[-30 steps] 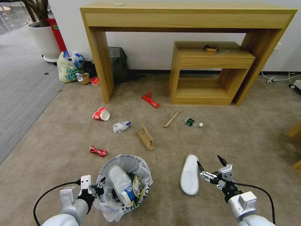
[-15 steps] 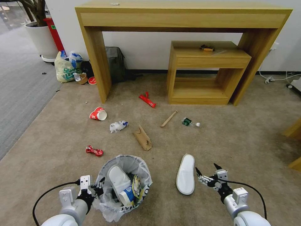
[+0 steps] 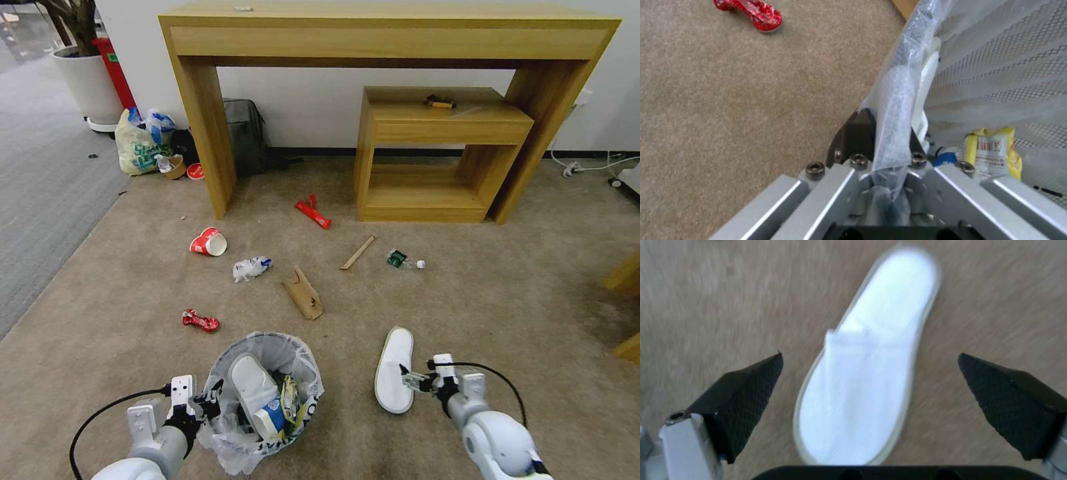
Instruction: Pick up the trash bin and place the garbage on the floor into it.
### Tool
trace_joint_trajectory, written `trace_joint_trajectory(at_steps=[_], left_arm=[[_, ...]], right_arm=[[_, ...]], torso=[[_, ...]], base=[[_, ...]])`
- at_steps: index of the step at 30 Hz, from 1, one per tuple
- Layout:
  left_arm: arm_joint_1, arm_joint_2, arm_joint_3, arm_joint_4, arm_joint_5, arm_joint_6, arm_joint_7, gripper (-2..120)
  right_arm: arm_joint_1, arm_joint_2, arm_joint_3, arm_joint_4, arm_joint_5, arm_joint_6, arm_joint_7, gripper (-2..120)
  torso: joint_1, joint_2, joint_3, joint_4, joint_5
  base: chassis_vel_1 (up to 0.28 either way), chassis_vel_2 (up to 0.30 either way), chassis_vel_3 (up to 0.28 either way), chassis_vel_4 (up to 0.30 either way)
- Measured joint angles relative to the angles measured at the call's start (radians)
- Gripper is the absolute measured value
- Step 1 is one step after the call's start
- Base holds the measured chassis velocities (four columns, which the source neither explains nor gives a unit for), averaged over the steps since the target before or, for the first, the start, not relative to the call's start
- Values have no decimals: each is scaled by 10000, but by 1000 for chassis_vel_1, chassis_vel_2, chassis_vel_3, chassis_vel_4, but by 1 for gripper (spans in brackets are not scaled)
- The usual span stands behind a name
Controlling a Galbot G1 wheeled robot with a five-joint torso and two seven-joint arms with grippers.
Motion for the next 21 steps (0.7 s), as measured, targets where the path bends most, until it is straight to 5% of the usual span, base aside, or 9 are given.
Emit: trace_joint_trajectory(at_steps=[18,21], left_arm=[[-46,2,5,148,5,-21,-6,0],[-69,24,-28,169,0,-22,-1,0]], right_arm=[[1729,338,-1157,-2095,180,-604,1170,100],[2156,405,-1408,-2684,368,-469,1290,89]], torso=[[1,0,0,-1,0],[1,-1,0,-1,-1]], base=[[0,0,0,0],[0,0,0,0]])
